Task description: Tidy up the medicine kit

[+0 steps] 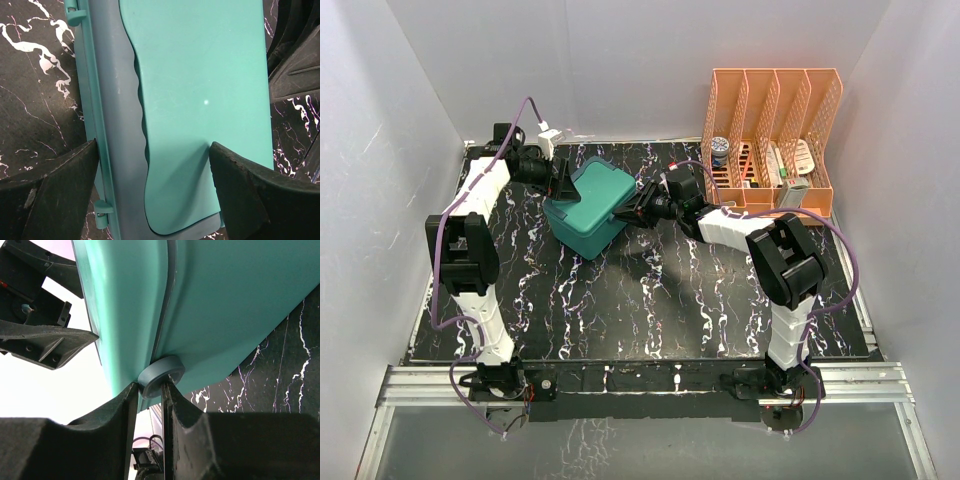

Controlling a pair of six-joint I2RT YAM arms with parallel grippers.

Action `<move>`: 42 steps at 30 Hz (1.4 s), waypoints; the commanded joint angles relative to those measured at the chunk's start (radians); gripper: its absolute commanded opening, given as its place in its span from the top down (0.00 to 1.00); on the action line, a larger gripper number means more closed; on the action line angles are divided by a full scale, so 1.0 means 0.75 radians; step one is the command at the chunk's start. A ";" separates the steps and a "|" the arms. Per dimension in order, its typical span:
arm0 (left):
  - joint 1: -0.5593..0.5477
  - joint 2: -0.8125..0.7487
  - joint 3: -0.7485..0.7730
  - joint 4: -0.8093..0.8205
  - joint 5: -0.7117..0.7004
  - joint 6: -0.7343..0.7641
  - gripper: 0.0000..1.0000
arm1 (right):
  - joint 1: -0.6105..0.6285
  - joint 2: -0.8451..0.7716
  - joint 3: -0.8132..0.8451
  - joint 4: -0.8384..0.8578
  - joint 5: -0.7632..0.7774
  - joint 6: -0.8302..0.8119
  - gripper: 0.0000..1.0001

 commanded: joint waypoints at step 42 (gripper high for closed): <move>0.128 -0.459 -0.530 -0.117 -0.471 -0.164 0.11 | -0.250 0.525 1.158 -0.756 0.178 -0.830 0.38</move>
